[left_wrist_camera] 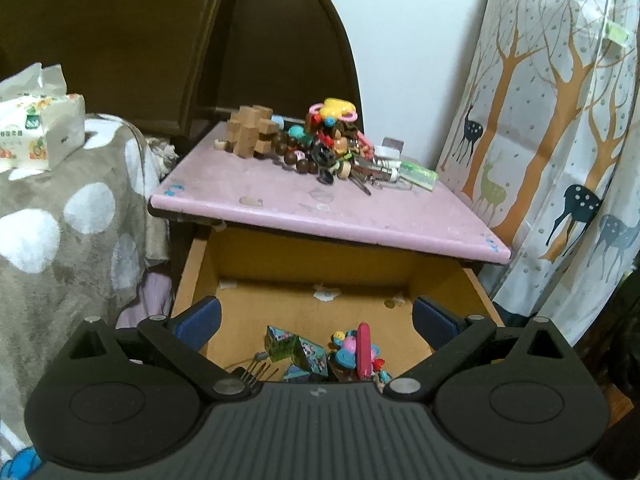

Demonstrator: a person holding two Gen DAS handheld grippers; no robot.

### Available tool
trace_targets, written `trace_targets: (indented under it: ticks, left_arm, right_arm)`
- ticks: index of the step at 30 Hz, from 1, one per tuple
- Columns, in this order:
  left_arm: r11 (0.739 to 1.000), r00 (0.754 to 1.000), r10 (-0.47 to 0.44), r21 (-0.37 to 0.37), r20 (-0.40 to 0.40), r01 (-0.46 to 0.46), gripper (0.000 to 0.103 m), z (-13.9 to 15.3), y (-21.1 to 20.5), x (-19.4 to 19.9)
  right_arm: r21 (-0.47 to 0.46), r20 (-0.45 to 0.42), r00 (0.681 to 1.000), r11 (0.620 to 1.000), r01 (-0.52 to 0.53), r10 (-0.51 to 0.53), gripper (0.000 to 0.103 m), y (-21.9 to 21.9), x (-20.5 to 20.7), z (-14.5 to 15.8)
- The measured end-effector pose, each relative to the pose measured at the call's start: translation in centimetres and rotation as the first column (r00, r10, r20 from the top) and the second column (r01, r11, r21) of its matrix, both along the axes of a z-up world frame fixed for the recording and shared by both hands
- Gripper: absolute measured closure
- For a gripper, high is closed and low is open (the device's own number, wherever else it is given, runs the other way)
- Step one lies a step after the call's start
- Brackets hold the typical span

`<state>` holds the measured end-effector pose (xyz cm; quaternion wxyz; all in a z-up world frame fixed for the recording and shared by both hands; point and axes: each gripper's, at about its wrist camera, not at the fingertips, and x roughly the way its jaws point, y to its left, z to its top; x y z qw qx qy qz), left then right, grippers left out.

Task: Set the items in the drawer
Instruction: 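Move the left tool toward the item pile while the right tool holds the drawer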

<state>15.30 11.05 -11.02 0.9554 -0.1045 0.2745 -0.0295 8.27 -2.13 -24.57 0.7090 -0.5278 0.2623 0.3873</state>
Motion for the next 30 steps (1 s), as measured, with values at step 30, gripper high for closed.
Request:
trace_targets:
  ticks: [30]
  left_arm:
    - [0.982, 0.999, -0.009, 0.189, -0.048, 0.018, 0.004, 2.7, -4.6, 13.5]
  right_arm:
    - [0.196, -0.144, 0.989, 0.981, 0.003, 0.025, 0.040, -2.1, 1.3, 0.3]
